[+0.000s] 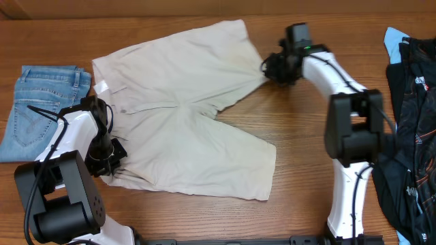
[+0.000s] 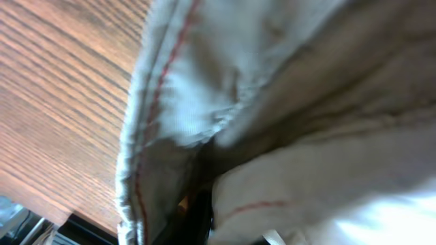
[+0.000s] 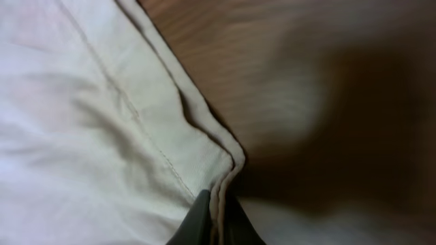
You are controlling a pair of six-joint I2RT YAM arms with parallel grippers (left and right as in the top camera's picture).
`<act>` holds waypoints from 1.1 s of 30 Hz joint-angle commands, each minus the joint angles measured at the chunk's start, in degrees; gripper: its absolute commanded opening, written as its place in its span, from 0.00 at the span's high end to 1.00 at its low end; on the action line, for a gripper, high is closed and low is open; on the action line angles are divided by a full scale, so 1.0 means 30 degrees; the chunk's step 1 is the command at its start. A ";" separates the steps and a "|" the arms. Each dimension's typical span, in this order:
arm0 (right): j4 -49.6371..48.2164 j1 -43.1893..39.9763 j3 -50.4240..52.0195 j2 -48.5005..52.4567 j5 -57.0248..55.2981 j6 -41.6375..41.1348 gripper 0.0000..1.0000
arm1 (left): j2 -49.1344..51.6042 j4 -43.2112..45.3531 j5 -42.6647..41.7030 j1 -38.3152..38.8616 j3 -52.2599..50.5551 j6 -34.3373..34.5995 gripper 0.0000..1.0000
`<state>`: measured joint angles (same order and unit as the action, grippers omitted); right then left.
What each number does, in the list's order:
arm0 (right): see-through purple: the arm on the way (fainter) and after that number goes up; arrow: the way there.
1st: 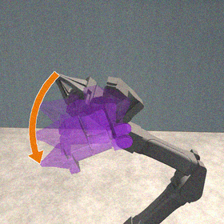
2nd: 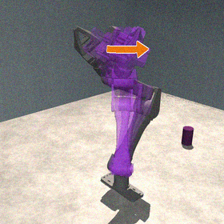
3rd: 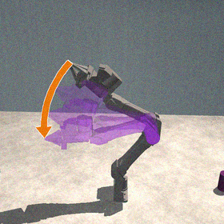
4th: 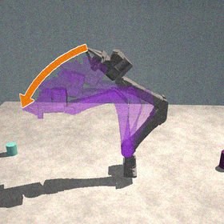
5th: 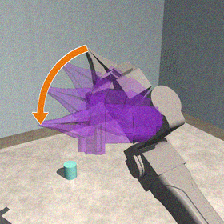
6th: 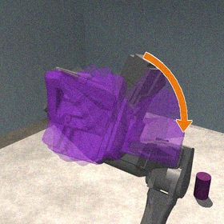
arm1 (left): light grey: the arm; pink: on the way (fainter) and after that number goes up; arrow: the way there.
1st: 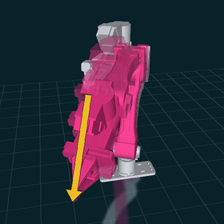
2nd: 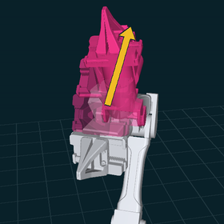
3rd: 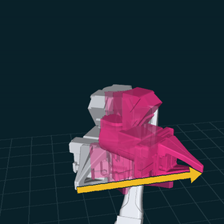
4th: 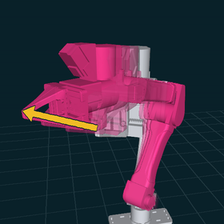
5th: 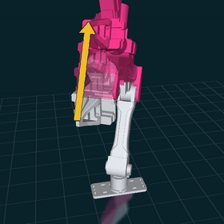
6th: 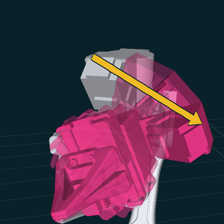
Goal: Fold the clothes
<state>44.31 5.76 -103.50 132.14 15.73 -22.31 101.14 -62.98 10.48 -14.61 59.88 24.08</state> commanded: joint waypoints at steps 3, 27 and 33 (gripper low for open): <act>0.1836 -0.1508 -0.0874 -0.3198 -0.2725 0.0335 0.96 | -0.0255 0.0007 0.0000 -0.0073 0.0386 -0.0051 0.91; 0.9479 -0.1887 0.0364 -0.6164 -0.3657 0.2025 0.64 | -0.0255 0.0277 -0.2186 -0.0066 0.1902 -0.1617 0.91; 1.2597 -0.1151 0.0532 -0.8131 -0.3104 0.2222 0.64 | -0.0255 0.0175 -0.2390 -0.0066 0.1902 -0.1617 0.89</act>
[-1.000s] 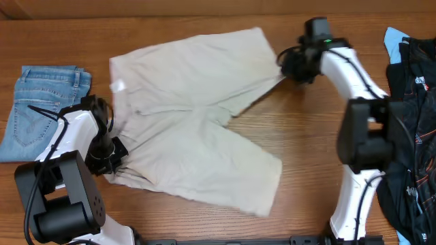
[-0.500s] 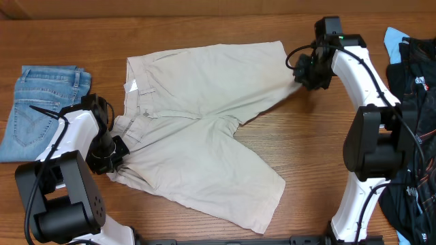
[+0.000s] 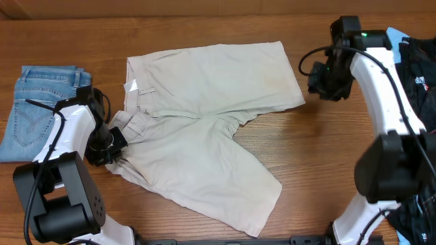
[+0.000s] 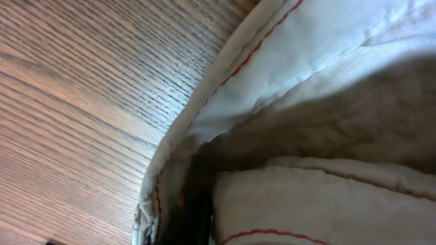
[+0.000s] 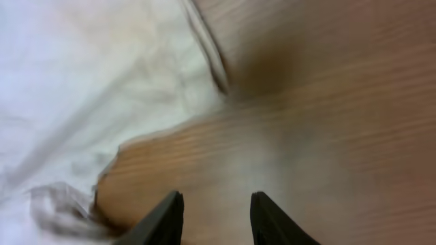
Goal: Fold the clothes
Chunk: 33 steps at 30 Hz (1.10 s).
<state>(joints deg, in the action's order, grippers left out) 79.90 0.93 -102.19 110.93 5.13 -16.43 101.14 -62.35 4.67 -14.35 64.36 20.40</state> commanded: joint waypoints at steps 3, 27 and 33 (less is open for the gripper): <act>0.0918 0.1253 0.1188 -0.2091 0.1676 0.0255 0.64 | -0.0255 -0.0066 -0.0452 -0.0153 0.0408 -0.0393 0.88; -0.2331 1.2298 2.0822 -1.5657 0.7417 -0.9136 0.45 | -0.0255 -0.0430 -0.0648 -0.0153 0.0408 -0.0393 0.86; -0.5413 1.3835 2.2870 -1.5650 0.9617 -0.9777 0.41 | -0.0255 -0.0481 -0.0670 -0.0153 0.0408 -0.0393 0.86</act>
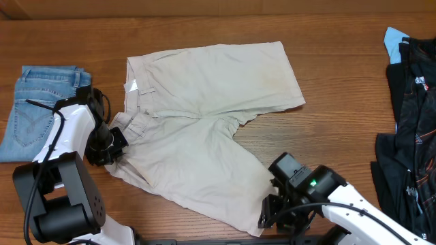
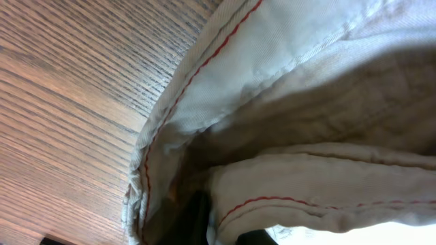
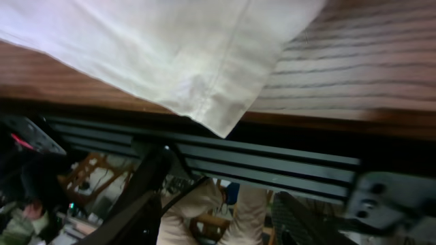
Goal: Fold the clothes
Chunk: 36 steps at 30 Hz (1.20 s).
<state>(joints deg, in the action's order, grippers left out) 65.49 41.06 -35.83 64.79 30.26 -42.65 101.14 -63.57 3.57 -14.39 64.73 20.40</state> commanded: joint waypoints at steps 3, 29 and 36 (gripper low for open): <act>-0.1639 0.0452 0.1282 -0.0138 0.1246 -0.1093 0.37 | -0.0255 -0.0073 -0.0306 -0.0138 0.0284 -0.0393 0.86; -0.5333 -0.5282 0.1231 0.5428 0.1027 0.1756 0.27 | -0.0255 -0.0743 -0.0743 -0.0138 0.0284 -0.0823 0.87; -0.5967 -0.5340 0.0991 0.5435 0.0947 0.2266 0.27 | -0.0255 -0.0801 -0.0729 -0.0138 0.0284 -0.0823 0.86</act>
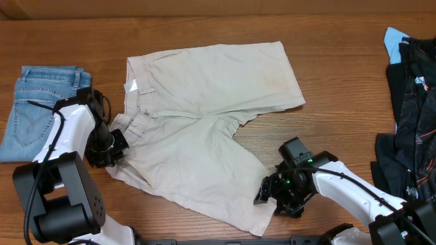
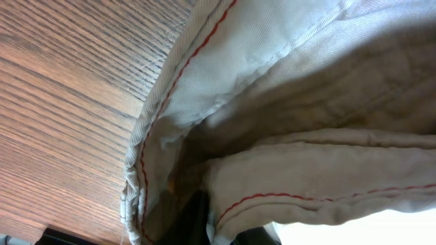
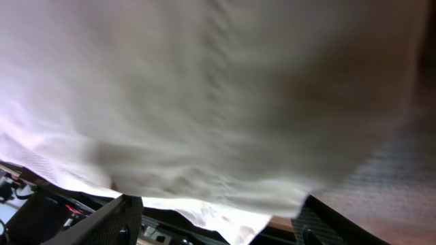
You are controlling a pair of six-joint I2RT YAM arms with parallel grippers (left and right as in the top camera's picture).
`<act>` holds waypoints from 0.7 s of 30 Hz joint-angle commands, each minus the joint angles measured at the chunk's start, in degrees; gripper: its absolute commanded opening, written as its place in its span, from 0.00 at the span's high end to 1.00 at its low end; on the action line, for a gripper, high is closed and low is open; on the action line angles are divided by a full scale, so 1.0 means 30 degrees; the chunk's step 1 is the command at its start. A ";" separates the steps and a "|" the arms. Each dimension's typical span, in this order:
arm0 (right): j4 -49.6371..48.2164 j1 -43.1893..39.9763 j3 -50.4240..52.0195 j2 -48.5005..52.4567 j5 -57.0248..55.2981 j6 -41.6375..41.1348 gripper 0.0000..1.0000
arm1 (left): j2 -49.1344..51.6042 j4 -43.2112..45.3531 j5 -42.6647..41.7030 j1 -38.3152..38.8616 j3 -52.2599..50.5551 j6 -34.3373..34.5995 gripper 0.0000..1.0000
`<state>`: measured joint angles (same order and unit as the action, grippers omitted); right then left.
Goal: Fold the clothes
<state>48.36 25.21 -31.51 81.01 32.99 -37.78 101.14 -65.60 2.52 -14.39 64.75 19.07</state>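
Beige shorts (image 1: 204, 116) lie spread on the wooden table (image 1: 340, 129), waistband at the left, one leg toward the back right, the other toward the front right. My left gripper (image 1: 109, 151) is shut on the waistband's front corner; its red-stitched band (image 2: 272, 102) fills the left wrist view above the dark fingers (image 2: 197, 218). My right gripper (image 1: 269, 194) sits at the front leg's hem, open wide. Beige cloth (image 3: 204, 102) spans the space between its mesh fingers (image 3: 126, 221), with the hem's corner past the table edge.
Folded blue jeans (image 1: 41, 109) lie at the far left beside my left arm. A pile of dark clothes (image 1: 412, 122) with a light-blue piece (image 1: 394, 37) lies at the right edge. The table's front edge runs just below my right gripper.
My right gripper has moved from just beyond the hem's corner at the table's front edge to over the front leg's hem, cloth now between its open fingers. The left gripper and shorts are unchanged.
First both grippers held the shorts, left on the waistband, right shut on the back leg's hem. Then the shorts lay shifted right and flatter, the right gripper open and off them. Later it was at the front edge by the other leg, and now over that hem.
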 commanded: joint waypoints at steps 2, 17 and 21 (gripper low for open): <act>-0.0488 -0.0058 -0.0452 0.0066 0.0036 0.0699 0.27 | -0.0255 -0.0124 -0.0372 -0.0138 0.0277 -0.0379 0.86; 0.0517 -0.0415 -0.2594 0.2273 -0.2273 0.1763 0.96 | -0.0255 -0.0175 -0.1042 -0.0138 0.0401 -0.0729 0.96; 0.2637 -0.2863 -0.7439 0.2084 -0.6018 0.3417 0.96 | -0.0262 0.0481 -0.4058 -0.0109 0.1107 -0.2106 0.96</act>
<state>55.27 21.69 -43.88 88.58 25.02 -31.73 101.14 -65.78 -1.15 -14.39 65.14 17.02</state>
